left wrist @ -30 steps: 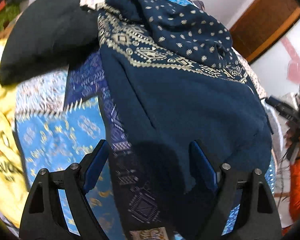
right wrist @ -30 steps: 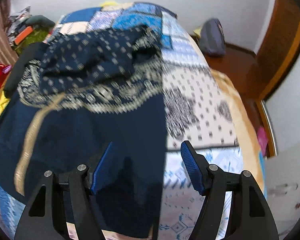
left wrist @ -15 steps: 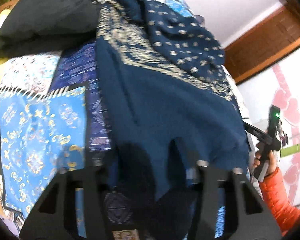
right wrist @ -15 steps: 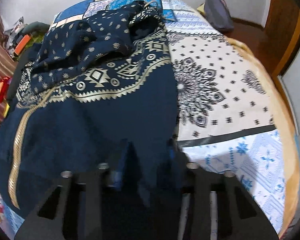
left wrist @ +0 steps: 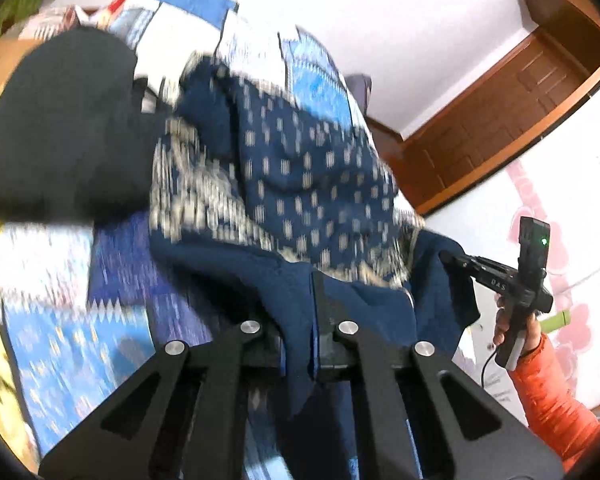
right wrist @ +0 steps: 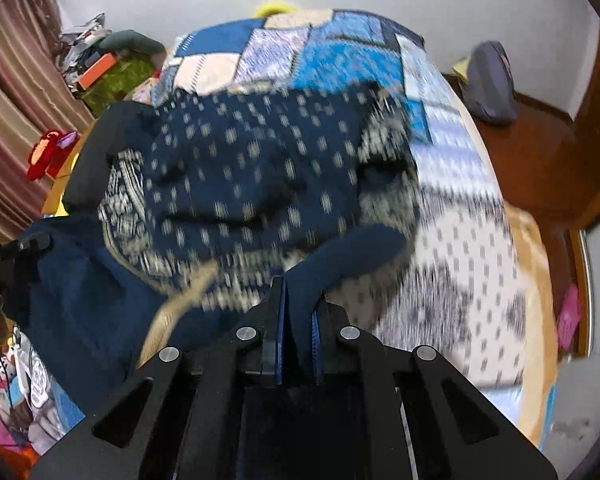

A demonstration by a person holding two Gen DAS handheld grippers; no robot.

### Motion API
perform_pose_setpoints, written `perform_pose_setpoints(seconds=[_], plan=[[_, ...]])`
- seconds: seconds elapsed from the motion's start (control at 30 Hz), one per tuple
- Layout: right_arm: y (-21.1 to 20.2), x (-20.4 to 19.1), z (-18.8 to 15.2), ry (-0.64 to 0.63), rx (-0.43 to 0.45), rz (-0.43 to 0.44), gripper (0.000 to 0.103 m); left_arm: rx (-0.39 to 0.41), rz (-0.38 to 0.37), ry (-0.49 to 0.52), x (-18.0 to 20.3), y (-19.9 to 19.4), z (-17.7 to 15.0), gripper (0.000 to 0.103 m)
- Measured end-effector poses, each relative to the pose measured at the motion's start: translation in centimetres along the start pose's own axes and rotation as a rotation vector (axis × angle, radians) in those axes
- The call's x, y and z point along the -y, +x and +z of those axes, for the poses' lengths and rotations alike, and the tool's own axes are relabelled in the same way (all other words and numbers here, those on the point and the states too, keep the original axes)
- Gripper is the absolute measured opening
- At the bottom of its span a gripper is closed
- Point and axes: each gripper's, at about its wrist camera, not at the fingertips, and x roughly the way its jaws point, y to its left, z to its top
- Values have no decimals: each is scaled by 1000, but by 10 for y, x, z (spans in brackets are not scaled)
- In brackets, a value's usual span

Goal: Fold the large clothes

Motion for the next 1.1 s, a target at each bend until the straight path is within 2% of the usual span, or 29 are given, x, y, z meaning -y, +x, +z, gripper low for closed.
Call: perform_pose_setpoints(seconds=[0.07, 0.17, 0.2, 0.33, 0.43, 0.53, 0.63, 0.67, 0.77, 0.8, 0.83, 0.9, 0.97, 1.1], plan=[[-2, -3, 21, -13, 42, -23, 9, 39, -21, -8, -1, -4, 26, 7], [1, 8, 54, 27, 93, -48, 9, 87, -80, -63, -8, -2, 64, 7], [6, 17, 68, 53, 106, -56, 9, 101, -77, -66, -9, -1, 74, 7], [21, 54, 105, 173, 156, -73, 9, 176, 11, -39, -17, 11, 118, 7], [40, 78, 123, 243, 173, -91, 9, 202, 124, -28, -31, 32, 145, 7], [80, 99, 127, 307, 139, -42, 9, 148, 188, -42, -54, 69, 158, 8], [115, 100, 121, 300, 75, -84, 11, 68, 243, -59, -78, 105, 158, 9], [120, 99, 119, 294, 61, -94, 14, 46, 260, -58, -85, 115, 156, 9], [134, 100, 106, 272, 15, -146, 32, 28, 268, -43, -93, 127, 149, 11], [133, 101, 102, 267, 8, -184, 51, 34, 270, -40, -92, 127, 146, 12], [130, 104, 102, 267, 11, -203, 65, 43, 276, -36, -90, 126, 144, 13], [114, 108, 97, 274, 31, -197, 67, 43, 305, -9, -83, 123, 141, 20], [101, 109, 94, 280, 31, -190, 67, 44, 374, 49, -70, 118, 136, 48], [61, 95, 82, 252, 69, -174, 67, 75, 446, 160, -45, 102, 127, 52]])
